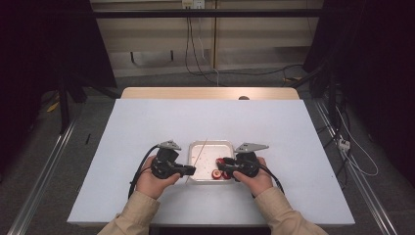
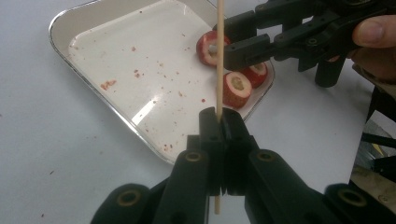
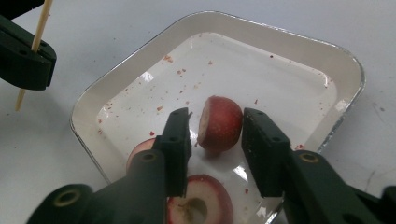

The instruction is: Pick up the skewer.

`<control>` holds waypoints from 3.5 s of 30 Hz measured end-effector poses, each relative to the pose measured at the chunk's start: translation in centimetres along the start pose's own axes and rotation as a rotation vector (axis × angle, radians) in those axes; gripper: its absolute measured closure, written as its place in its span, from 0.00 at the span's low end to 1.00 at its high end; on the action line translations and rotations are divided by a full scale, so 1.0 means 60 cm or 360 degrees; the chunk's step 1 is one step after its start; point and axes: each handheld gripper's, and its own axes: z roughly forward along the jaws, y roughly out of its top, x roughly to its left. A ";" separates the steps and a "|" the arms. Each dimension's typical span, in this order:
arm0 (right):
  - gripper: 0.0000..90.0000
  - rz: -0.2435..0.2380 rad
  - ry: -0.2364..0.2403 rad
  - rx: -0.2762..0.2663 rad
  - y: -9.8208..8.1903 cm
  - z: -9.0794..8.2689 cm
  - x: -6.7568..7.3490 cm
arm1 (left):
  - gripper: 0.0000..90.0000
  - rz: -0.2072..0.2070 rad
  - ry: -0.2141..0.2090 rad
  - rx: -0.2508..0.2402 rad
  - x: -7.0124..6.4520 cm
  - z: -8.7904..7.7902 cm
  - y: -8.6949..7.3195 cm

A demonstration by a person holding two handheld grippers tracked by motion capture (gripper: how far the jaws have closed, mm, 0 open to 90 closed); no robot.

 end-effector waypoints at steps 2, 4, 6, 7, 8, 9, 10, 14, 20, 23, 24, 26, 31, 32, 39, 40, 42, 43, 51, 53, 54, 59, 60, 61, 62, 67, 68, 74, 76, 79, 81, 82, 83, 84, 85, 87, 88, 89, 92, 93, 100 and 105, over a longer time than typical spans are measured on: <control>0.65 0.0014 0.0010 -0.0006 0.001 0.001 -0.001 | 0.99 0.0001 -0.0003 0.0004 0.000 0.001 0.000; 0.62 0.0036 -0.0002 -0.0011 0.002 0.004 -0.004 | 0.99 -0.0004 0.0000 0.0003 0.000 0.001 0.000; 0.60 0.0042 -0.0022 -0.0017 0.005 0.008 -0.010 | 0.99 -0.0003 -0.0003 0.0006 0.001 0.002 0.000; 0.58 0.0047 -0.0026 -0.0023 0.008 0.009 -0.013 | 0.99 -0.0002 -0.0002 0.0006 0.001 0.002 0.000; 0.58 0.0059 -0.0023 -0.0031 0.011 0.010 -0.016 | 0.99 -0.0001 -0.0006 0.0012 0.001 0.002 0.000; 0.59 0.0065 -0.0022 -0.0025 0.015 0.011 -0.018 | 0.99 -0.0001 -0.0005 0.0012 0.001 0.003 0.000; 0.58 0.0050 -0.0027 -0.0020 0.018 0.012 -0.020 | 0.99 -0.0002 -0.0006 0.0009 0.002 0.003 0.000; 0.62 0.0051 -0.0066 -0.0024 0.027 0.015 -0.028 | 0.99 -0.0004 -0.0005 0.0006 0.003 0.002 -0.001; 0.64 0.0025 -0.0065 0.0024 0.021 0.016 -0.029 | 0.99 -0.0005 -0.0004 0.0015 0.004 0.002 -0.002; 0.65 0.0019 -0.0052 0.0036 0.015 0.017 -0.026 | 0.99 -0.0004 -0.0004 0.0009 0.003 0.002 -0.002; 0.64 0.0026 -0.0042 0.0035 0.014 0.017 -0.026 | 0.99 -0.0004 -0.0002 0.0009 0.003 0.002 -0.001; 0.61 0.0044 -0.0042 0.0010 0.016 0.013 -0.027 | 0.99 -0.0005 0.0004 0.0007 0.002 0.002 -0.002; 0.68 0.0056 -0.0063 -0.0008 0.018 0.008 -0.036 | 0.99 -0.0002 0.0005 0.0010 0.003 0.003 -0.001; 0.69 0.0054 -0.0063 -0.0004 0.018 0.008 -0.036 | 0.99 -0.0003 0.0006 0.0009 0.003 0.002 -0.001; 0.65 0.0022 -0.0027 0.0031 0.014 0.012 -0.027 | 0.99 -0.0001 0.0003 0.0006 0.002 0.000 -0.002; 0.65 0.0049 -0.0048 -0.0032 0.019 0.006 -0.030 | 0.99 0.0000 0.0005 0.0006 0.002 0.000 -0.001; 0.65 0.0069 -0.0049 -0.0046 0.021 0.003 -0.033 | 0.99 0.0001 0.0004 0.0005 0.002 0.000 -0.001; 0.66 0.0070 -0.0056 -0.0050 0.021 0.002 -0.036 | 0.99 -0.0001 0.0003 0.0005 0.001 0.000 -0.001; 0.69 0.0004 -0.0029 0.0015 0.012 0.001 -0.027 | 0.99 0.0001 0.0007 0.0006 0.001 0.000 -0.001; 0.69 0.0009 -0.0007 0.0011 0.009 0.002 -0.024 | 0.99 0.0007 0.0007 0.0010 0.001 0.000 0.000; 0.70 0.0004 -0.0009 0.0007 0.009 0.001 -0.023 | 0.99 0.0005 0.0007 0.0010 0.000 0.000 0.000; 0.71 0.0048 0.0045 0.0011 0.009 0.005 -0.021 | 0.99 0.0006 0.0002 0.0013 0.001 0.001 0.000; 0.71 0.0057 0.0056 0.0015 0.009 0.007 -0.020 | 0.99 0.0004 0.0004 0.0014 0.000 0.001 0.000; 0.72 0.0059 0.0066 0.0017 0.008 0.009 -0.018 | 0.99 0.0003 0.0003 0.0014 0.001 0.001 0.000; 0.73 0.0054 0.0076 0.0028 0.007 0.011 -0.017 | 0.99 0.0003 0.0005 0.0015 0.001 0.001 0.000; 0.81 0.0090 0.0100 0.0004 0.007 0.016 -0.013 | 0.99 0.0003 0.0000 0.0018 0.001 0.000 0.000; 0.81 0.0131 0.0101 -0.0028 0.010 0.012 -0.015 | 0.99 0.0003 -0.0002 0.0019 0.001 0.000 -0.001; 0.81 0.0386 0.0132 -0.0239 0.029 -0.016 -0.029 | 0.99 0.0006 -0.0033 0.0062 -0.006 0.008 -0.002; 0.81 0.0460 0.0122 -0.0369 0.048 -0.038 -0.031 | 0.99 -0.0005 -0.0066 0.0068 -0.010 0.013 -0.004; 0.81 0.0462 0.0109 -0.0415 0.061 -0.050 -0.031 | 0.99 0.0006 -0.0101 0.0070 -0.018 0.021 -0.004; 0.81 0.0502 0.0130 -0.0479 0.077 -0.061 -0.027 | 0.99 0.0008 -0.0130 0.0081 -0.026 0.028 -0.003; 0.81 0.0507 0.0133 -0.0492 0.081 -0.064 -0.025 | 0.99 0.0016 -0.0141 0.0085 -0.030 0.032 -0.003; 0.81 0.0510 0.0140 -0.0503 0.085 -0.067 -0.023 | 0.99 0.0025 -0.0151 0.0090 -0.033 0.035 -0.002; 0.81 0.0510 0.0140 -0.0503 0.085 -0.067 -0.023 | 0.99 0.0025 -0.0160 0.0086 -0.036 0.038 -0.002; 0.81 0.0507 0.0146 -0.0507 0.088 -0.068 -0.020 | 0.99 0.0028 -0.0157 0.0083 -0.038 0.039 -0.001; 0.81 0.0517 0.0171 -0.0515 0.093 -0.069 -0.015 | 0.99 0.0024 -0.0161 0.0067 -0.040 0.040 0.001; 0.81 0.0519 0.0178 -0.0519 0.094 -0.068 -0.013 | 0.99 0.0023 -0.0164 0.0067 -0.040 0.040 0.002; 0.81 0.0526 0.0185 -0.0521 0.095 -0.068 -0.012 | 0.99 0.0023 -0.0160 0.0061 -0.040 0.041 0.002; 0.81 0.0527 0.0199 -0.0523 0.097 -0.066 -0.007 | 0.99 0.0015 -0.0153 0.0045 -0.040 0.041 0.003; 0.81 0.0535 0.0209 -0.0522 0.097 -0.065 -0.006 | 0.99 0.0014 -0.0156 0.0039 -0.039 0.042 0.004; 0.81 0.0548 0.0246 -0.0519 0.099 -0.056 0.004 | 0.99 -0.0007 -0.0125 0.0015 -0.035 0.041 0.004; 0.81 0.0542 0.0252 -0.0510 0.098 -0.053 0.007 | 0.99 -0.0015 -0.0110 -0.0006 -0.033 0.037 0.002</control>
